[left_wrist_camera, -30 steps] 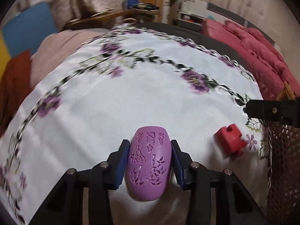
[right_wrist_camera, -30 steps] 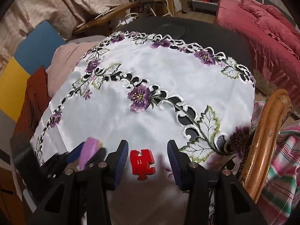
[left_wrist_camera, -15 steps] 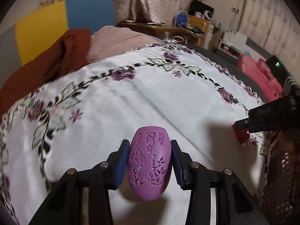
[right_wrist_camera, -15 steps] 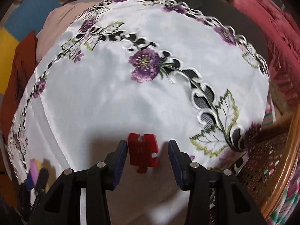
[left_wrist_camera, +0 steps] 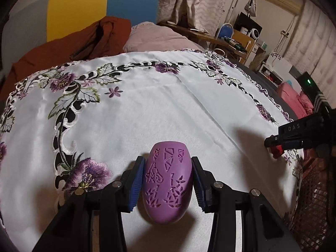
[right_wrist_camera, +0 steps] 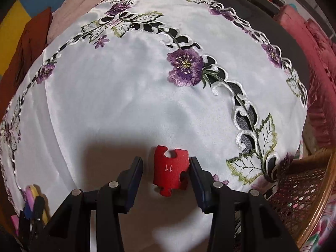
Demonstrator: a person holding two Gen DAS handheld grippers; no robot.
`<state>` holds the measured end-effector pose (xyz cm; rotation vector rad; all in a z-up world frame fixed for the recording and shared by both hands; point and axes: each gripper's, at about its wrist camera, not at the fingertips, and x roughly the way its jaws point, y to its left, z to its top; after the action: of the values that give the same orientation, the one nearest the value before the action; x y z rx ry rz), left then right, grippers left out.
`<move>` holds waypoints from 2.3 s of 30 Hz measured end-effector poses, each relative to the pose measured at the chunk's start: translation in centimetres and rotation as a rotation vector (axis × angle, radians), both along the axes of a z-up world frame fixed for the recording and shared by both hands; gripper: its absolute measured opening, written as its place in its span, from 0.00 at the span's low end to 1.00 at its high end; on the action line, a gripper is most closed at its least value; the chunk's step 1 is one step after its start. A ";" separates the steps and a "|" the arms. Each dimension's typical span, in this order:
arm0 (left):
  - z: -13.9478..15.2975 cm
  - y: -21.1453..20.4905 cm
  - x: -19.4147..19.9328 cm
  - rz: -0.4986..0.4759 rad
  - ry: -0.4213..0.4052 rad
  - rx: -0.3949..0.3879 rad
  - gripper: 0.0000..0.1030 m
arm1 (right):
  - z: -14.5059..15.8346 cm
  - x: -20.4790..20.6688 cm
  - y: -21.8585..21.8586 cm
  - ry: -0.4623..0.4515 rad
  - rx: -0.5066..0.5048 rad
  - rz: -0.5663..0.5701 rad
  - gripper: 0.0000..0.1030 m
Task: Organize rigid objects
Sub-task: 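Lift the purple oval mold with the left gripper and carry it over the tray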
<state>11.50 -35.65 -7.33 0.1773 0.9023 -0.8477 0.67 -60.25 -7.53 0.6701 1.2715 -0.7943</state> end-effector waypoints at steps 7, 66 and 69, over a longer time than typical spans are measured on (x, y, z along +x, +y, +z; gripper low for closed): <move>-0.3 0.5 -0.2 0.014 -0.030 -0.019 0.43 | 0.2 0.9 0.8 -0.035 -0.006 0.024 0.31; 4.6 19.5 -7.7 0.326 -0.043 -0.225 0.43 | 4.0 7.9 15.2 -0.412 -0.200 0.579 0.31; 4.9 21.4 -8.4 0.356 -0.048 -0.225 0.43 | 4.0 7.9 15.2 -0.415 -0.192 0.578 0.31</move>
<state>3.05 -14.21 -2.47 -0.1553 0.7584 -0.6037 8.62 -45.05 -3.52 0.2636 0.9206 -0.2714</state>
